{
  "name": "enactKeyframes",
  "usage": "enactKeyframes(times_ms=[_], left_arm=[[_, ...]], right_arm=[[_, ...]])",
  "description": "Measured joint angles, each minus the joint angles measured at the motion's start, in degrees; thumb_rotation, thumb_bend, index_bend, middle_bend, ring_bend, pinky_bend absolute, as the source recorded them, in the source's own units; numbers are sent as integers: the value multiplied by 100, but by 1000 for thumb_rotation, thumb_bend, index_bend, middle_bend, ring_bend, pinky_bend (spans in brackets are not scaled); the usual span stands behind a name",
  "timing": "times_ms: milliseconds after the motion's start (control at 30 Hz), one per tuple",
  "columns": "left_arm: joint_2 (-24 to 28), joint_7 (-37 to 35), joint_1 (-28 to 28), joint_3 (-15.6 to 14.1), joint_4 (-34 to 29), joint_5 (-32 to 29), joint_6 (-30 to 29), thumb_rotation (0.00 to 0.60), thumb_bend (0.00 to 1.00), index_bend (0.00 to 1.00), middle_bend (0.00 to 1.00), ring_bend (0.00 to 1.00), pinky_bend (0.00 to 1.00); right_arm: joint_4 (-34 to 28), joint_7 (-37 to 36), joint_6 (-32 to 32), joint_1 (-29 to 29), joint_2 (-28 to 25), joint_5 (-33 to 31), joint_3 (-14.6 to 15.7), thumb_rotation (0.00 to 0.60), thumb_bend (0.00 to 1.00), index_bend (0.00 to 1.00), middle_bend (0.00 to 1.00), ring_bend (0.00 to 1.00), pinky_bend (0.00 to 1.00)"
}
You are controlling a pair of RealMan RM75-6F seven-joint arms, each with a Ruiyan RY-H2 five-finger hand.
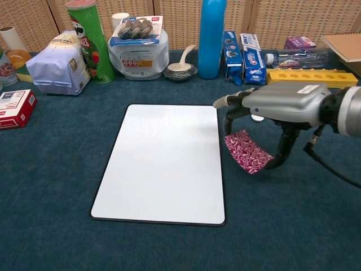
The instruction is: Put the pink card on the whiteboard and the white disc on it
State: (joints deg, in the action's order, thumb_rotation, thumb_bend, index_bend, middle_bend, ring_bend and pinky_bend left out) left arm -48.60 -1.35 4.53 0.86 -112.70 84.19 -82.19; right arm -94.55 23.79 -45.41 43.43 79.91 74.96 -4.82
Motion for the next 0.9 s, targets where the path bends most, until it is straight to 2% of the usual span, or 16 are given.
enactKeyframes(times_ms=[133,333,767,833,900], left_arm=[[58,-133,-16,-8,23,17,-7,600,54,0,0,0,0],[106,-234,-18,-18,50,40,13,600,53,0,0,0,0],[184,-463,12,-2,119,-15,94,600,54,0,0,0,0],[198,-518,9,1,143,-21,95,600,54,0,0,0,0],[216,-604,8,8,174,-36,97,600,53,0,0,0,0]], right_arm=[[-112,588,30,255,265,-650,-204,600,156,432,34,0,0],[-223,1548,-146,728,757,-1959,-464,600,158,431,36,0,0],[19,2702,-1175,1829,1846,-4142,-1075,600,158,426,37,0,0],[99,2823,-1349,1930,1972,-4379,-1118,600,158,371,34,0,0],[186,2957,-1544,2021,2084,-4618,-1137,600,154,246,25,0,0]])
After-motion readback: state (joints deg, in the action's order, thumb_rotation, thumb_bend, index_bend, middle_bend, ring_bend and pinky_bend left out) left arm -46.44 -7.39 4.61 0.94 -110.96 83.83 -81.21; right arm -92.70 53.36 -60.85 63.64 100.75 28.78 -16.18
